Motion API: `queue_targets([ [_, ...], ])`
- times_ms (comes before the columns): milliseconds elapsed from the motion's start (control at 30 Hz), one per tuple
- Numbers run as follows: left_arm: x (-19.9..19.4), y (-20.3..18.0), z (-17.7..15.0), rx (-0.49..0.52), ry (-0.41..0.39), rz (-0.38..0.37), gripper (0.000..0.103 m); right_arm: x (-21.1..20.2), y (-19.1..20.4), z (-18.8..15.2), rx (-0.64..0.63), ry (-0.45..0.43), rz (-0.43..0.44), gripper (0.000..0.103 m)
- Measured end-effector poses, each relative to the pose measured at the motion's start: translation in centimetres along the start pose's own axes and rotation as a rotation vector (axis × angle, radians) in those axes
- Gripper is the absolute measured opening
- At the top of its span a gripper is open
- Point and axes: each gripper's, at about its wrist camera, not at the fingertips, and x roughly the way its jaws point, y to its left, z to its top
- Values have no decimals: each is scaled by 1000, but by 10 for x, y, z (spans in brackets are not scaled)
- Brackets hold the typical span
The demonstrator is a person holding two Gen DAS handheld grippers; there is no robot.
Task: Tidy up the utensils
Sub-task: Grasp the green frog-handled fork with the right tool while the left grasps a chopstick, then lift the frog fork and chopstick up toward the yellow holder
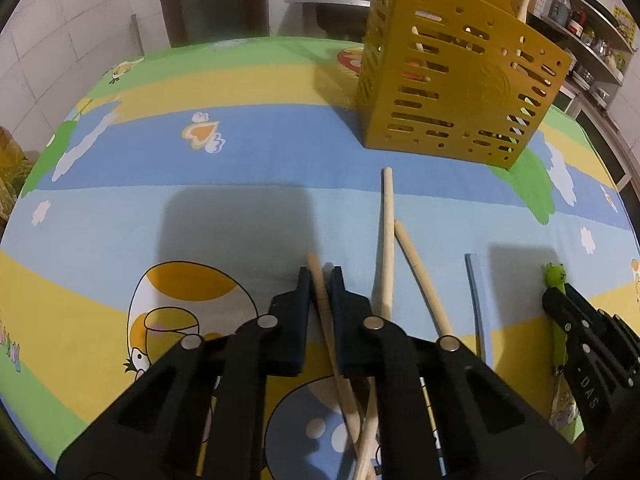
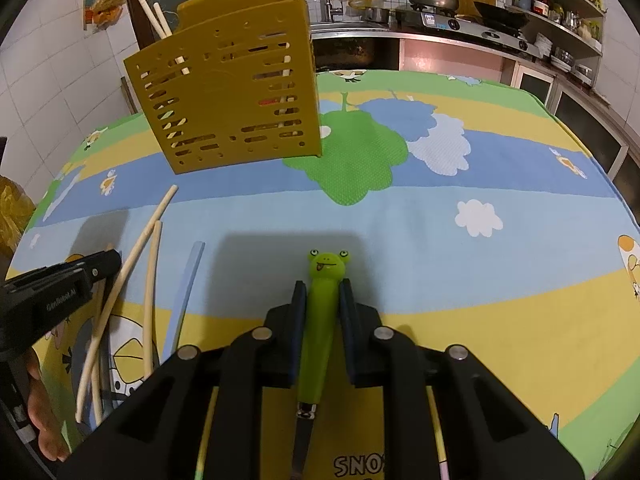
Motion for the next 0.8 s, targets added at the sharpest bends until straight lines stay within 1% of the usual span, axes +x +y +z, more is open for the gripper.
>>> queue_targets([
  [133, -3, 2, -1, -17, -15, -27, 8, -4, -2, 0, 7, -12, 4, 17],
  [200, -10, 4, -1, -26, -38, -45, 8, -10, -4, 1, 11, -37, 6, 17],
  [367, -43, 0, 1, -3, -148, -65, 8, -30, -3, 6, 20, -108, 23, 16],
  [600, -103, 1, 5, 13, -327, -103, 8, -68, -4, 12, 39, -244, 53, 16],
  [800, -140, 2, 5, 33, -429, -121, 8, -92, -3, 14, 36, -333, 63, 16],
])
